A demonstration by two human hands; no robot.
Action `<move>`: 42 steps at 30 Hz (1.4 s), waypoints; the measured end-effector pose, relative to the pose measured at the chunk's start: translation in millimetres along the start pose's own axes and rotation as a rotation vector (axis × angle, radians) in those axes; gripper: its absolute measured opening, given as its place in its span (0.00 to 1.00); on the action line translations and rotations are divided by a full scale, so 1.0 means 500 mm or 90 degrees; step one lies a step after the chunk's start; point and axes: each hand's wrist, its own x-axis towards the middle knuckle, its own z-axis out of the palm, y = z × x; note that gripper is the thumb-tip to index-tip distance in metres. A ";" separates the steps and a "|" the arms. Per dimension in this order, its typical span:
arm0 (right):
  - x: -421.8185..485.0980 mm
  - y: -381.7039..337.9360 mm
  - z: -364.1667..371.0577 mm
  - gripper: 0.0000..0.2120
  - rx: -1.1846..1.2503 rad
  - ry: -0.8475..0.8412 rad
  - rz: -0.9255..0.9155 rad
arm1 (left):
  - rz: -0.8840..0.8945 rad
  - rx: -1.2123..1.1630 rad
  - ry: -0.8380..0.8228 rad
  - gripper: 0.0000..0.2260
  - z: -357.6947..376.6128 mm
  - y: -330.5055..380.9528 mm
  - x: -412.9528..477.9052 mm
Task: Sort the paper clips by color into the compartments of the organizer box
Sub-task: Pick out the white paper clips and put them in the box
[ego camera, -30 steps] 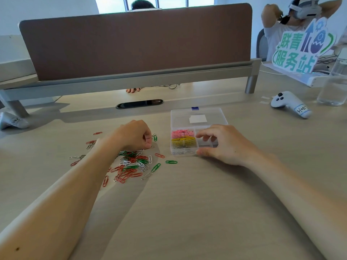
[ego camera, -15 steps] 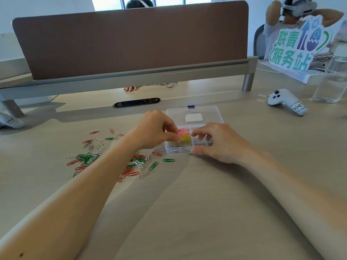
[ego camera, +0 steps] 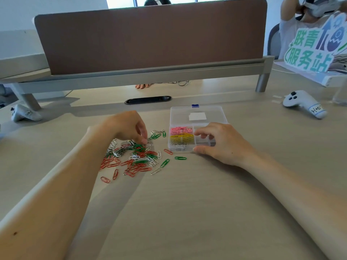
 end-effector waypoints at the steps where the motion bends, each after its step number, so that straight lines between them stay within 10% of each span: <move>1: -0.002 0.001 -0.001 0.24 0.000 0.000 -0.001 | 0.001 0.000 0.002 0.04 0.004 0.002 0.003; 28: -0.004 0.004 -0.001 0.24 -0.006 -0.009 0.001 | 0.029 -0.033 0.040 0.02 0.010 0.030 0.012; 42: -0.010 -0.008 -0.009 0.25 -0.007 -0.029 0.031 | 0.228 -0.133 0.131 0.03 0.033 0.123 0.007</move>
